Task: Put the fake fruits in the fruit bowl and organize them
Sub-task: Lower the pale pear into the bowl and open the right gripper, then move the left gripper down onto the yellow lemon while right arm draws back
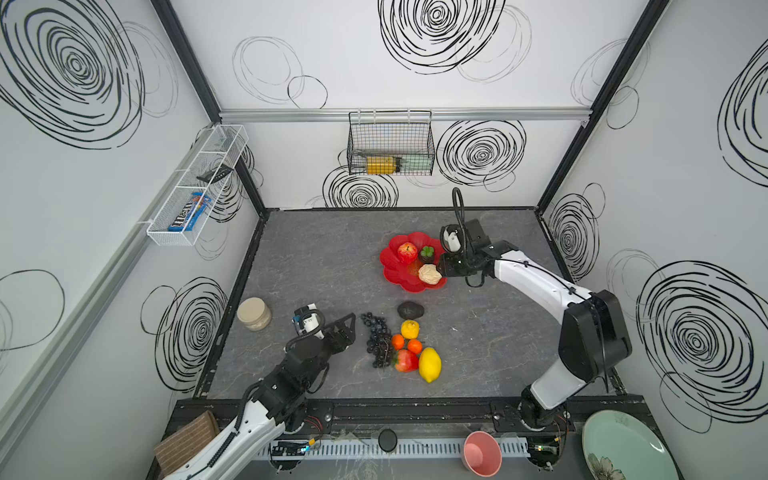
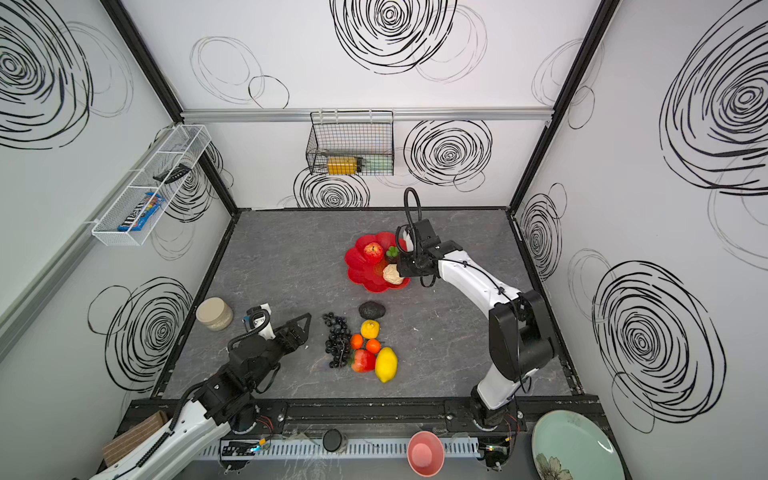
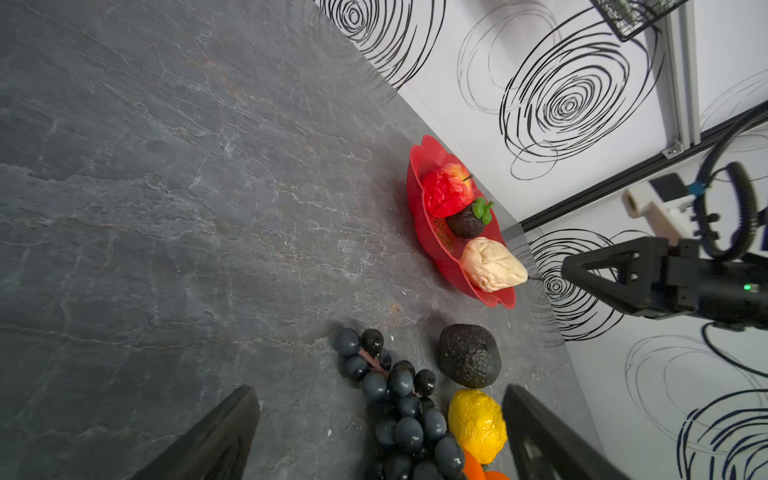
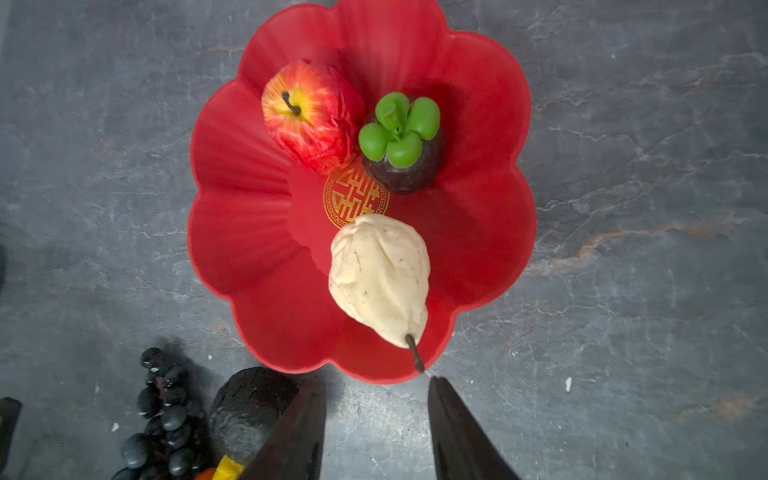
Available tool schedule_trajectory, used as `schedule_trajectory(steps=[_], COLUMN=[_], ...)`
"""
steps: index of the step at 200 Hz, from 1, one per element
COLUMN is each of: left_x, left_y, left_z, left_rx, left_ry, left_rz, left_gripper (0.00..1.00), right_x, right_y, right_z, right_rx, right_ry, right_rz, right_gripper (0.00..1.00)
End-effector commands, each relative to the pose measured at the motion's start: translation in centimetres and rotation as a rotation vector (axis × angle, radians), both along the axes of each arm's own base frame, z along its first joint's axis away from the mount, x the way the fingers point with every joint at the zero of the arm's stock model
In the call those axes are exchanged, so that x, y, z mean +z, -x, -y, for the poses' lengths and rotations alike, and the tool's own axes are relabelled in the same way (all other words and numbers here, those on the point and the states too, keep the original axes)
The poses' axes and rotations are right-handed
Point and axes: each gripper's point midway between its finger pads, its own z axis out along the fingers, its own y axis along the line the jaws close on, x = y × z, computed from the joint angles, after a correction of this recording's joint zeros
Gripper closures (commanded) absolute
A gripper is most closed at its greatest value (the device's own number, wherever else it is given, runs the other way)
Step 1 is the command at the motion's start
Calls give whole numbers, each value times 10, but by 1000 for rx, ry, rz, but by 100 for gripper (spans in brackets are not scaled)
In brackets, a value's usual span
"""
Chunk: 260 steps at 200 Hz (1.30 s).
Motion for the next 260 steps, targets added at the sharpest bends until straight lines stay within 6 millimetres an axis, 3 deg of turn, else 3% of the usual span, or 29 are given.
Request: schedule_trajectory(steps=[1, 34, 66, 135, 203, 235, 260], left_x=[23, 23, 20, 46, 55, 47, 44], left_y=[-5, -4, -1, 15, 32, 60, 91], left_z=[7, 16, 27, 74, 149, 192, 216], left_rx=[-35, -88, -153, -316, -500, -626, -679], left_ry=[-4, -55, -122, -242, -436, -499, -582], left_rz=[37, -25, -100, -87, -67, -90, -160], left_gripper=[4, 4, 4, 4, 3, 1, 2], right_x=[39, 65, 72, 27, -21, -37, -36], right_y=[11, 44, 89, 163, 192, 198, 197], right_z=[1, -8, -20, -6, 18, 31, 46], right_rx=[-1, 42, 110, 32, -95, -163, -228], right_ry=[-7, -34, -69, -252, -358, -357, -344], right_rz=[69, 135, 186, 124, 23, -5, 26], right_gripper=[49, 42, 35, 27, 24, 24, 23])
